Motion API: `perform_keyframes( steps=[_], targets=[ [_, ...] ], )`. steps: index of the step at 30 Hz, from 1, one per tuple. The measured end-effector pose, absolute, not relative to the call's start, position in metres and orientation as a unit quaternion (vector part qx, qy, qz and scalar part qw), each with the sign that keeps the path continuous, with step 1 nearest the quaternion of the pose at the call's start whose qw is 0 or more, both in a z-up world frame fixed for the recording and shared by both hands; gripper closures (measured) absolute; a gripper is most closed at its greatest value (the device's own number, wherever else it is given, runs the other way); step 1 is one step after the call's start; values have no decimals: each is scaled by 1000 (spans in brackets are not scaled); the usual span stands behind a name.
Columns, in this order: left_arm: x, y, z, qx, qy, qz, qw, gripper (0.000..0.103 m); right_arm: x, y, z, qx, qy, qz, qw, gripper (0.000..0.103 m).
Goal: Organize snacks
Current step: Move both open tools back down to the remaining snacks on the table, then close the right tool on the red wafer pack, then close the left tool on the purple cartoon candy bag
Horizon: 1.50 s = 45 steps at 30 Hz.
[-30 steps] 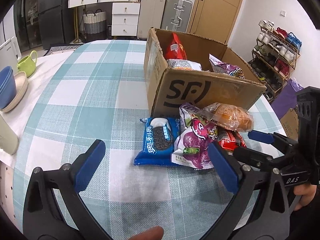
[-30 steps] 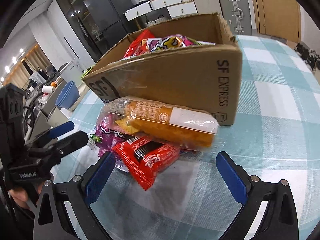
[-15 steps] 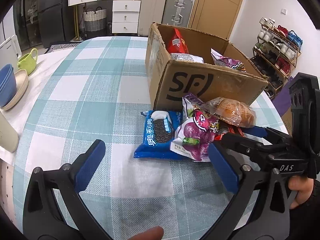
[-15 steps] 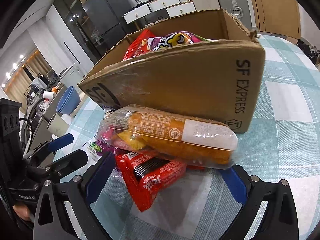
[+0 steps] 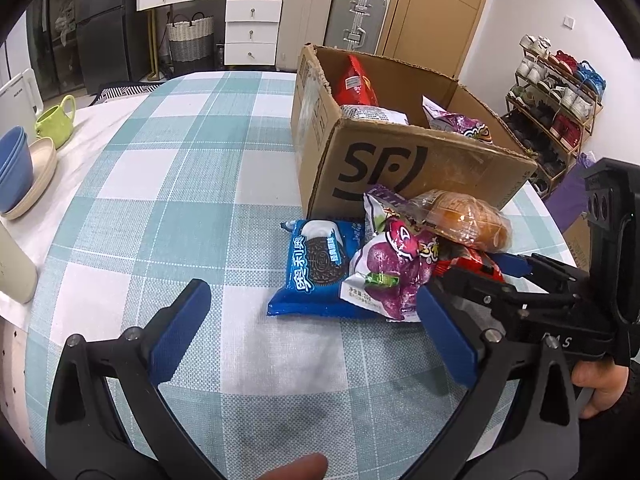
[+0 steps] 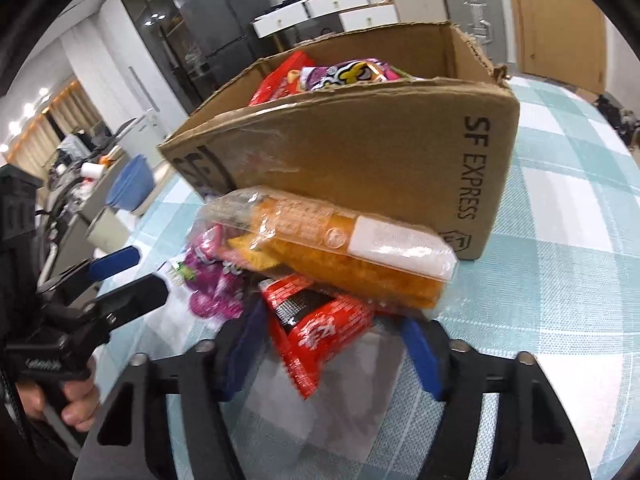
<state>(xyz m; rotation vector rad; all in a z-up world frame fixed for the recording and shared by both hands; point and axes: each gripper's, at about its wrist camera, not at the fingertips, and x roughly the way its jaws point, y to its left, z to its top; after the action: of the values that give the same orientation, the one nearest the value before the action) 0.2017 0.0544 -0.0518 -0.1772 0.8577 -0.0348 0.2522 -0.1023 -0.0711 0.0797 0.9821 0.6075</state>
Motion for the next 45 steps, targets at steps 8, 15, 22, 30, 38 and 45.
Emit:
perform_keyframes(
  steps=[8, 15, 22, 30, 38, 45],
  targets=[
    [203, 50, -53, -87, 416, -25, 905, 1, 236, -112, -69, 27, 460, 301, 835, 48],
    [207, 44, -58, -80, 422, -33, 902, 1, 211, -129, -68, 24, 457, 306, 835, 50],
    [218, 22, -64, -45, 426, -47, 902, 1, 203, -148, -70, 41, 456, 293, 839, 50],
    [231, -3, -74, 37, 431, -34, 901, 7, 199, -157, -69, 49, 455, 284, 842, 50],
    [231, -21, -74, 76, 413, -56, 906, 35, 198, -159, -67, 52, 454, 280, 844, 50],
    [224, -15, -70, 60, 406, -67, 909, 51, 194, -163, -65, 54, 453, 279, 845, 50]
  ],
)
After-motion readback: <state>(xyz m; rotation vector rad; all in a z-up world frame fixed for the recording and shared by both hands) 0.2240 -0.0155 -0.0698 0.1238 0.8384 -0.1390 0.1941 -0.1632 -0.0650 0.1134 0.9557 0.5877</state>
